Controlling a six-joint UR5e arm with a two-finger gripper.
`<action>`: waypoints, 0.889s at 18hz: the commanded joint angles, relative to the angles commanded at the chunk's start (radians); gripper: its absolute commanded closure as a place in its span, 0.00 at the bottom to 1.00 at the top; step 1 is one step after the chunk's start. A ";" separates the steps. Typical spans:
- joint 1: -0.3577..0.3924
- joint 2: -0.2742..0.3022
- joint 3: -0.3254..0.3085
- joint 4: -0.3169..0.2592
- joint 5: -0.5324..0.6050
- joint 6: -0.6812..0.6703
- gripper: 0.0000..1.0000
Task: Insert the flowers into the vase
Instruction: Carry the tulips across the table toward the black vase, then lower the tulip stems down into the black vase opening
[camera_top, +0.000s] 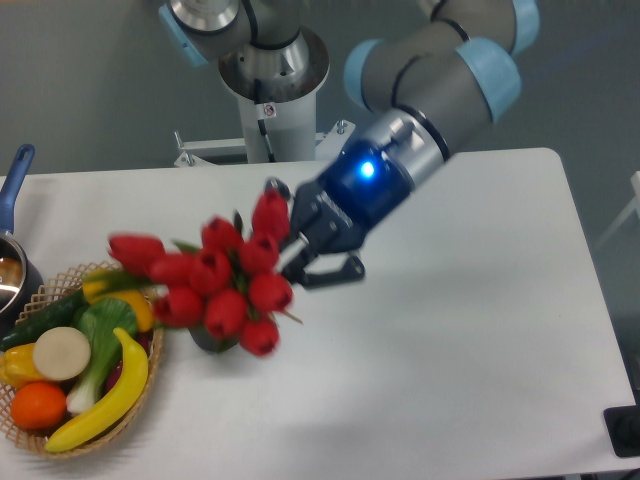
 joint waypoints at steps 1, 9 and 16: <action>-0.003 0.015 -0.017 0.000 -0.005 0.005 0.95; -0.015 0.137 -0.207 0.000 -0.066 0.120 0.92; -0.018 0.150 -0.281 0.000 -0.066 0.187 0.90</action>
